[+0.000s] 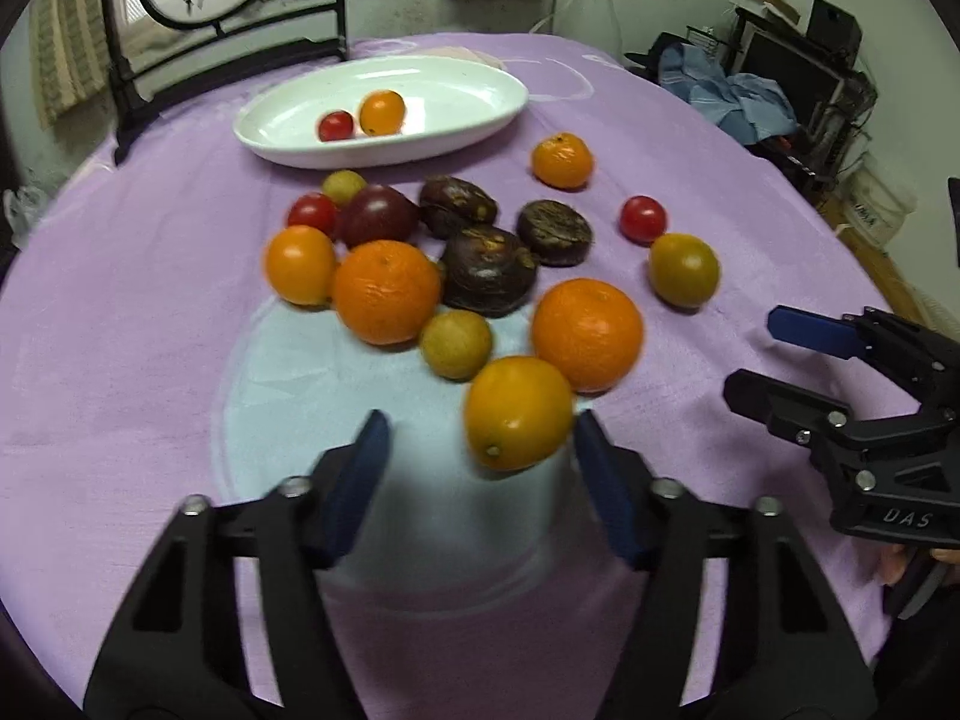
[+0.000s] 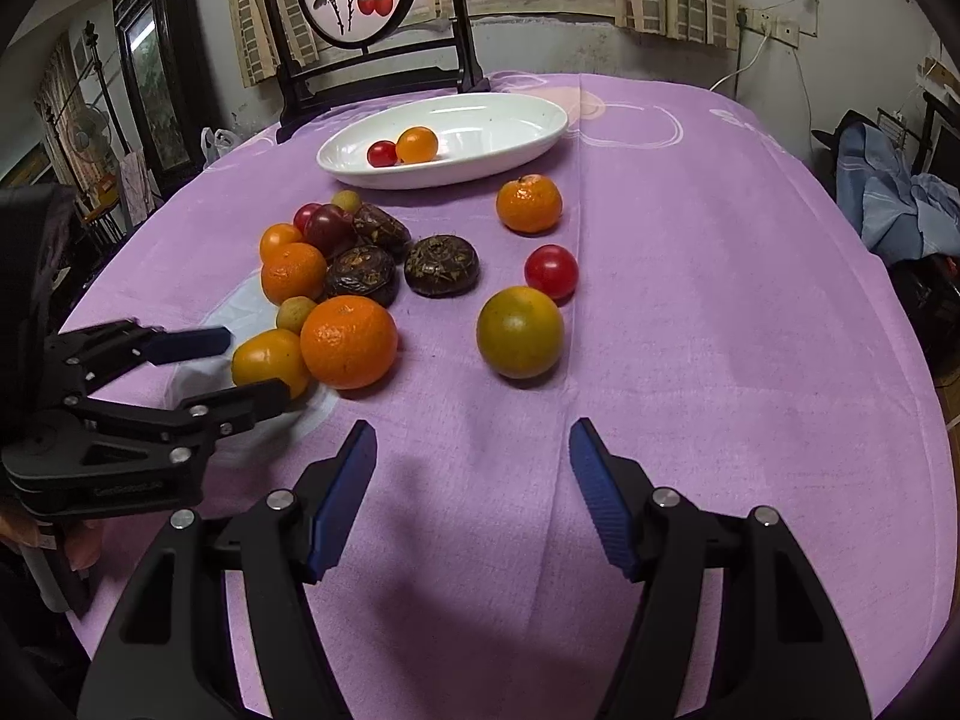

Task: Organize fruits
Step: 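Grasp a yellow-orange fruit with the left tool while the right tool grasps a greenish orange, then lower both held fruits onto the white plate and open both tools, then grasp a tangerine with the right tool while the left tool grasps an orange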

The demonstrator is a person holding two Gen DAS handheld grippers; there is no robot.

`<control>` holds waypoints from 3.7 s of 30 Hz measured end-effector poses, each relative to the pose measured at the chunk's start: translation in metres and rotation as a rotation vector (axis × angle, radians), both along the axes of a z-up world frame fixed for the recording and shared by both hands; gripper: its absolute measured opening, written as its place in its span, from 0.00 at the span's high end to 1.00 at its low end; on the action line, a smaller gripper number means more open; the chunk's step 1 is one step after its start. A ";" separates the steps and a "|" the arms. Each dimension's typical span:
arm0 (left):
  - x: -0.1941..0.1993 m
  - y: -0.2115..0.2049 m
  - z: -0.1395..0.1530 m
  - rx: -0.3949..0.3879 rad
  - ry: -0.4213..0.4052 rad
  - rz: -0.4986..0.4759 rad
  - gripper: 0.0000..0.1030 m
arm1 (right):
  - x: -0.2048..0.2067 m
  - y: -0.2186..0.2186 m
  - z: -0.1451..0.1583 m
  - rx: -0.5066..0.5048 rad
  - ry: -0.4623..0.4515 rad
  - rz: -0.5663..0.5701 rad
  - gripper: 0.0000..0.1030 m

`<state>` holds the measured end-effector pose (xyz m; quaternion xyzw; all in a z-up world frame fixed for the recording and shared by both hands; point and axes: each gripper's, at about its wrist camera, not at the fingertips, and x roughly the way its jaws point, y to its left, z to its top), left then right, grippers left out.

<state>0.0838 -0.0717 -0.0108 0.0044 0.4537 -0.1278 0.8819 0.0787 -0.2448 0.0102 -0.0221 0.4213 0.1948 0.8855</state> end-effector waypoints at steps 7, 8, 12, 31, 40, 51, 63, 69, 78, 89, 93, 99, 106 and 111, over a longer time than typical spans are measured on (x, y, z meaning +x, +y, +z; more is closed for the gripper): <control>0.005 -0.010 -0.005 0.000 0.005 -0.029 0.62 | 0.007 0.001 0.000 -0.030 0.009 0.002 0.35; 0.005 -0.009 -0.005 -0.008 0.005 -0.030 0.63 | 0.011 0.002 0.000 -0.040 0.012 -0.002 0.35; 0.009 0.002 -0.006 -0.081 0.019 -0.032 0.63 | 0.031 0.004 -0.003 -0.076 0.027 -0.030 0.35; 0.009 -0.006 -0.005 -0.028 0.017 -0.045 0.62 | 0.046 0.008 -0.004 -0.025 0.054 -0.036 0.63; -0.002 -0.006 0.012 -0.017 -0.027 -0.057 0.63 | 0.030 0.007 0.028 0.009 -0.031 0.001 0.63; 0.076 0.033 0.088 -0.023 -0.161 0.065 0.63 | 0.092 0.045 0.080 0.076 -0.208 0.055 0.63; 0.205 0.069 0.045 0.047 -0.048 0.228 0.63 | 0.198 0.085 0.024 -0.031 -0.017 0.061 0.63; 0.229 0.079 0.030 0.026 -0.031 0.256 0.62 | 0.217 0.091 0.008 -0.036 0.018 0.048 0.63; 0.214 0.072 0.045 0.012 -0.066 0.256 0.29 | 0.201 0.079 0.021 0.025 0.017 0.019 0.55; 0.116 0.061 0.062 0.049 -0.159 0.224 0.13 | 0.108 0.040 0.035 0.054 -0.010 0.073 0.47; 0.085 0.057 0.046 0.055 -0.126 0.224 0.13 | 0.073 0.039 0.027 0.035 0.012 0.112 0.47; 0.056 0.057 0.037 0.040 -0.122 0.216 0.13 | 0.039 0.060 0.017 -0.023 0.023 0.173 0.47; 0.054 0.058 0.025 0.018 -0.113 0.185 0.13 | 0.041 0.088 -0.011 -0.133 0.061 0.185 0.55; 0.056 0.062 0.024 -0.016 -0.084 0.178 0.13 | 0.044 0.080 -0.002 -0.083 0.055 0.171 0.57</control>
